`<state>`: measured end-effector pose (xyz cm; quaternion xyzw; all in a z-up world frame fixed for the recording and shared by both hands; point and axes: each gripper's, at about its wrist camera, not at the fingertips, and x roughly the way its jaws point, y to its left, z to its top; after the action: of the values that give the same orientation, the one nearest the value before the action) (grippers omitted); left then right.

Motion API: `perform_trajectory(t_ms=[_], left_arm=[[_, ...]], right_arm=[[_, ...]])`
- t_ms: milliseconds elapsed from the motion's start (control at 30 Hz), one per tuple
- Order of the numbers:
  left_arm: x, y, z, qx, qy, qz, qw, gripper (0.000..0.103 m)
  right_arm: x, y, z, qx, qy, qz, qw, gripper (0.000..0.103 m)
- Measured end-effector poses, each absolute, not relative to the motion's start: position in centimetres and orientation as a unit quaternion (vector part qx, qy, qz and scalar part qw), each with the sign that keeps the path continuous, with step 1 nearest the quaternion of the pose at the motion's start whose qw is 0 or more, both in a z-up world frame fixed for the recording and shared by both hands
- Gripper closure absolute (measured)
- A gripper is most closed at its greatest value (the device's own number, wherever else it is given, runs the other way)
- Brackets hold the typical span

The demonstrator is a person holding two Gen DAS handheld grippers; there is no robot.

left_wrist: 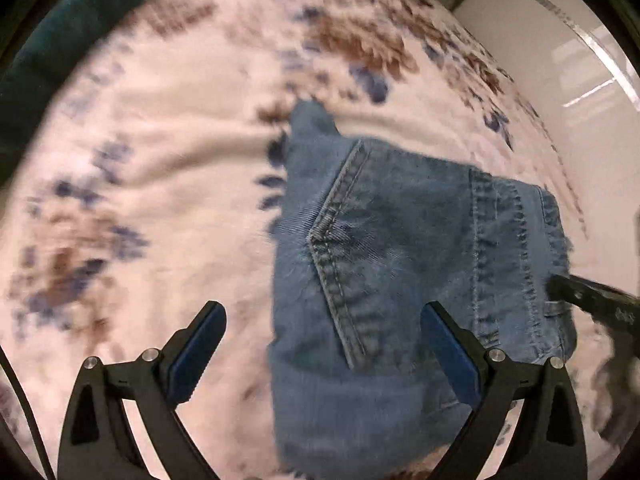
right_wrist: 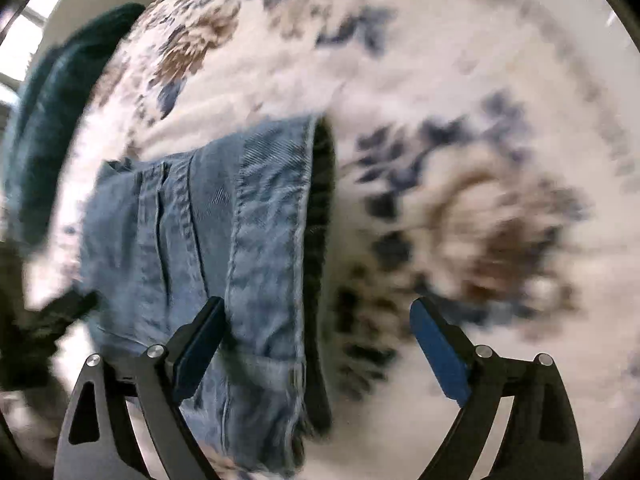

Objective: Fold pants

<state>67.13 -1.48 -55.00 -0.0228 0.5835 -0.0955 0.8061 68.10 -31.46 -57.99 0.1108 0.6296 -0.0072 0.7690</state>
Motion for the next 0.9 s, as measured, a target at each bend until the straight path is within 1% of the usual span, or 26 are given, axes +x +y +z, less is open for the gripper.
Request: perform_trajectory(t_ms=[100,133,233,400,500,700,900], left_arm=[[64.2,-2.3,-51.8,0.003,0.567,-0.070,0.821,0.003],[64.3,-2.6,-51.2,0.004,0.566,-0.068,0.822,0.003],[61.6,-2.5,-47.4,0.005,0.558,-0.061,0.828,0.003],[57.1,-2.4,-40.0,0.006,0.534,-0.051,0.844,0.003],[52.8,-2.2,-34.7,0.014,0.519,-0.045,0.853,0.003],[44.4,-1.5,-25.1,0.030,0.488,-0.046,0.871,0.003],[36.0,-0.9,-15.9,0.028,0.456,-0.058,0.887,0.003]], right_arm=[[65.8,-28.2,-53.5,0.046,0.599,-0.068,0.797,0.009],[64.3,-28.0,-51.6,0.035,0.586,-0.080,0.806,0.009],[60.6,-25.8,-46.7,0.023,0.563,-0.099,0.820,0.009],[53.2,-24.5,-38.7,0.018,0.538,-0.102,0.836,0.008],[49.0,-23.7,-34.6,0.017,0.533,-0.097,0.840,0.007],[39.1,-21.7,-23.1,0.010,0.505,-0.090,0.858,0.007],[30.1,-20.2,-12.0,0.002,0.458,-0.092,0.884,0.007]])
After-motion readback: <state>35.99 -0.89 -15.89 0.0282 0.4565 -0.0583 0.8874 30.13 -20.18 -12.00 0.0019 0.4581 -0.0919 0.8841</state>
